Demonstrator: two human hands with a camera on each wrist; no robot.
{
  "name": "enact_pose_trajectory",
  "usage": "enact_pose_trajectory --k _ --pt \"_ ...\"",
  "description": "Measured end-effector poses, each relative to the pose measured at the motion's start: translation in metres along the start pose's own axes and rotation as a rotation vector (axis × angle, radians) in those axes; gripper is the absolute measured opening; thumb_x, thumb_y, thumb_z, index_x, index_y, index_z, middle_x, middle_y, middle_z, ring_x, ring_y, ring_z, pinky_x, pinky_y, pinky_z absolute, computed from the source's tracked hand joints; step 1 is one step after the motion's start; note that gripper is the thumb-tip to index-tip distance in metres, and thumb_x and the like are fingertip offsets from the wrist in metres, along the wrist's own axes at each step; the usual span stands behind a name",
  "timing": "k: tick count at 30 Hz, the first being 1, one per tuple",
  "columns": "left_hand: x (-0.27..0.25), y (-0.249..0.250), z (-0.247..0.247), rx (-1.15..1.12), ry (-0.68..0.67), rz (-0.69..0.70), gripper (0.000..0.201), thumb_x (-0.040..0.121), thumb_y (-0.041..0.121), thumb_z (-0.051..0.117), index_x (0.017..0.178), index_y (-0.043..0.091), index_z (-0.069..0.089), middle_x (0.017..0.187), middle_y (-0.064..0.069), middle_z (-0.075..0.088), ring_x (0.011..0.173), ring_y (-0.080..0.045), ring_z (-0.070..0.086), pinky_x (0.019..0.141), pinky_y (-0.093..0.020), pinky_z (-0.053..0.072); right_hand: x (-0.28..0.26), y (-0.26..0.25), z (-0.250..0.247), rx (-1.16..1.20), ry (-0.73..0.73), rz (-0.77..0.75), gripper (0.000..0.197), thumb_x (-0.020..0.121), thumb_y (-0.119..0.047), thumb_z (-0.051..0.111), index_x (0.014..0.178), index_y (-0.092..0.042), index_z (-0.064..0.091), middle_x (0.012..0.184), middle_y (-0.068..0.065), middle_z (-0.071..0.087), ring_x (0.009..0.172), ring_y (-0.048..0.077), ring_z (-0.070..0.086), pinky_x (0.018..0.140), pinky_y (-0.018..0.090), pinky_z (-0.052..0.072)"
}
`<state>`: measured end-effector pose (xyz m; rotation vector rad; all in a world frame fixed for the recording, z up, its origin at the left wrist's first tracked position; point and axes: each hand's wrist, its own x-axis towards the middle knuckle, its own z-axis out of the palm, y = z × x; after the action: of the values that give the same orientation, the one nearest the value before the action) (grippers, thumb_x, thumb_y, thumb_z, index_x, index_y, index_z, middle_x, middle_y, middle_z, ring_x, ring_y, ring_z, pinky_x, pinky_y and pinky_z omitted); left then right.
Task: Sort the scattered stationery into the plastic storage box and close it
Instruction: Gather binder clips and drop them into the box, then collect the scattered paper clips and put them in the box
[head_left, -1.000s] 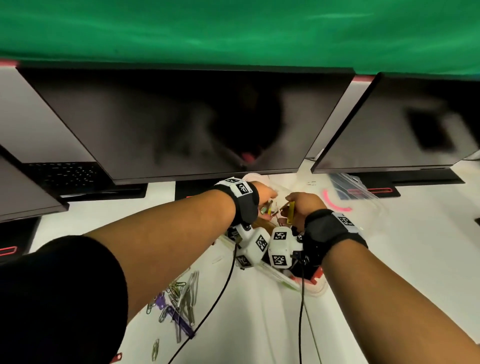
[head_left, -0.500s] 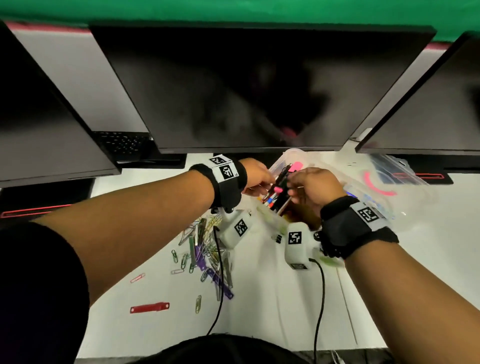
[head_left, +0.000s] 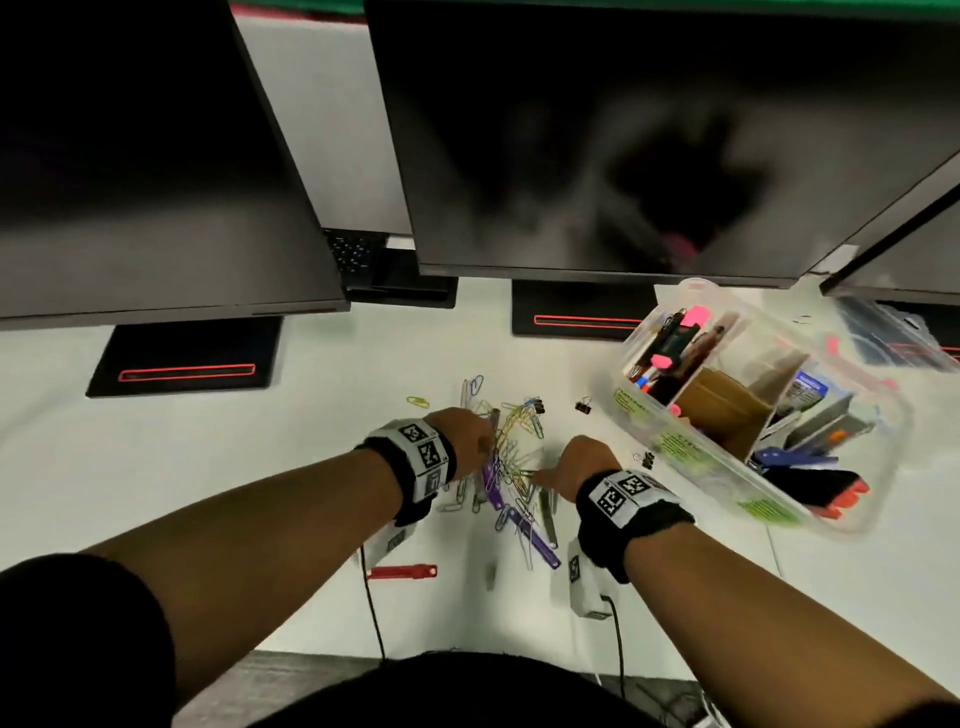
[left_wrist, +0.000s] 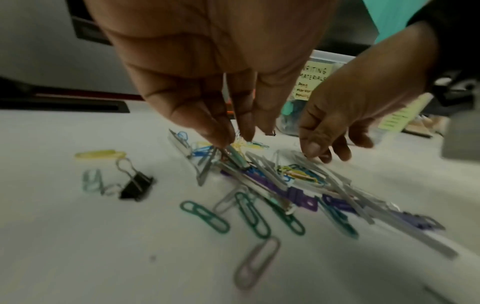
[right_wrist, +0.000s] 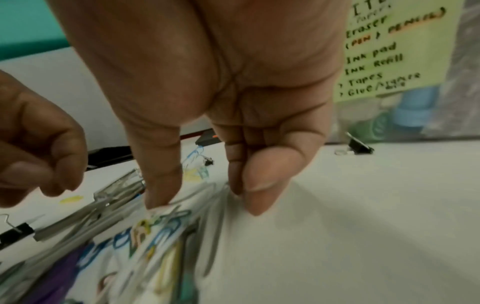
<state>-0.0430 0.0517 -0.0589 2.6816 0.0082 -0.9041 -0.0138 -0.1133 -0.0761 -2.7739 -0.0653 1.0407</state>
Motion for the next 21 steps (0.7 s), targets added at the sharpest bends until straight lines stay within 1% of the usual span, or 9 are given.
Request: enact_pose_trajectory --k 2,5,7,11,13,16,18,19,21 --pt "0.003 0.001 0.004 -0.022 0.043 -0.05 0.026 0.093 0.028 0.051 0.107 0.01 0.062 0.114 -0.011 0.064 0.107 -0.029 0.059 0.085 -0.031 0.046 0.007 0.001 0.01 0.003 0.013 0.039 0.048 0.086 -0.034 0.064 0.117 0.002 0.057 0.124 0.017 0.061 0.117 0.03 0.057 0.086 0.029 0.047" --pt "0.011 0.005 0.013 -0.055 0.049 -0.114 0.038 0.088 0.041 0.058 0.108 0.008 0.062 0.109 -0.01 0.067 0.102 -0.028 0.063 0.079 -0.03 0.049 0.012 0.003 0.018 0.036 0.036 0.101 0.044 0.091 -0.031 0.052 0.122 0.0 0.054 0.13 0.016 0.056 0.121 0.032 0.054 0.097 0.033 0.047" --pt "0.016 0.008 0.021 -0.097 0.031 -0.151 0.046 0.082 0.045 0.065 0.107 0.007 0.061 0.105 -0.009 0.068 0.098 -0.026 0.065 0.072 -0.028 0.046 0.014 0.008 0.019 0.111 0.036 0.114 0.044 0.092 -0.035 0.05 0.115 0.002 0.058 0.123 0.017 0.061 0.113 0.032 0.058 0.091 0.034 0.048" --pt "0.02 0.012 0.031 -0.04 0.04 -0.172 0.059 0.084 0.033 0.066 0.133 0.008 0.045 0.114 -0.011 0.066 0.104 -0.027 0.064 0.08 -0.03 0.051 0.022 0.027 0.015 0.34 0.031 0.147 0.023 0.087 -0.015 0.056 0.098 0.002 0.067 0.103 0.02 0.068 0.092 0.03 0.064 0.086 0.035 0.053" --pt "0.023 0.012 0.031 -0.022 0.038 -0.171 0.054 0.088 0.025 0.061 0.134 0.005 0.043 0.116 -0.013 0.065 0.105 -0.028 0.064 0.085 -0.033 0.053 0.024 0.039 0.012 0.534 0.012 0.164 0.01 0.087 -0.006 0.055 0.081 -0.009 0.063 0.082 0.013 0.064 0.074 0.025 0.064 0.085 0.039 0.056" --pt "0.024 0.013 0.03 -0.001 0.022 -0.173 0.046 0.09 0.019 0.054 0.131 0.001 0.045 0.11 -0.013 0.067 0.099 -0.027 0.065 0.083 -0.033 0.054 0.022 0.045 0.005 0.664 0.033 0.172 0.029 0.088 0.001 0.053 0.066 -0.018 0.054 0.069 0.002 0.055 0.052 0.013 0.059 0.071 0.034 0.056" --pt "0.027 0.012 0.03 -0.015 0.028 -0.172 0.042 0.091 0.018 0.051 0.13 0.002 0.048 0.112 -0.013 0.066 0.1 -0.028 0.064 0.081 -0.032 0.053 0.018 0.039 0.005 0.656 0.043 0.132 0.028 0.088 0.007 0.047 0.07 -0.01 0.062 0.07 0.006 0.057 0.058 0.02 0.057 0.065 0.032 0.052" --pt "0.028 0.012 0.03 -0.038 0.036 -0.178 0.042 0.092 0.018 0.05 0.131 0.003 0.047 0.116 -0.014 0.064 0.104 -0.029 0.063 0.083 -0.033 0.052 0.016 0.036 0.006 0.615 0.059 0.094 0.025 0.089 0.007 0.044 0.079 -0.003 0.066 0.077 0.01 0.06 0.067 0.025 0.058 0.068 0.033 0.051" --pt "0.029 0.01 0.029 -0.113 0.057 -0.188 0.049 0.092 0.017 0.048 0.139 0.007 0.036 0.127 -0.015 0.058 0.114 -0.031 0.057 0.089 -0.033 0.048 0.015 0.029 0.011 0.524 0.118 0.037 0.026 0.09 0.002 0.042 0.1 0.007 0.066 0.103 0.019 0.064 0.097 0.034 0.059 0.087 0.035 0.048"
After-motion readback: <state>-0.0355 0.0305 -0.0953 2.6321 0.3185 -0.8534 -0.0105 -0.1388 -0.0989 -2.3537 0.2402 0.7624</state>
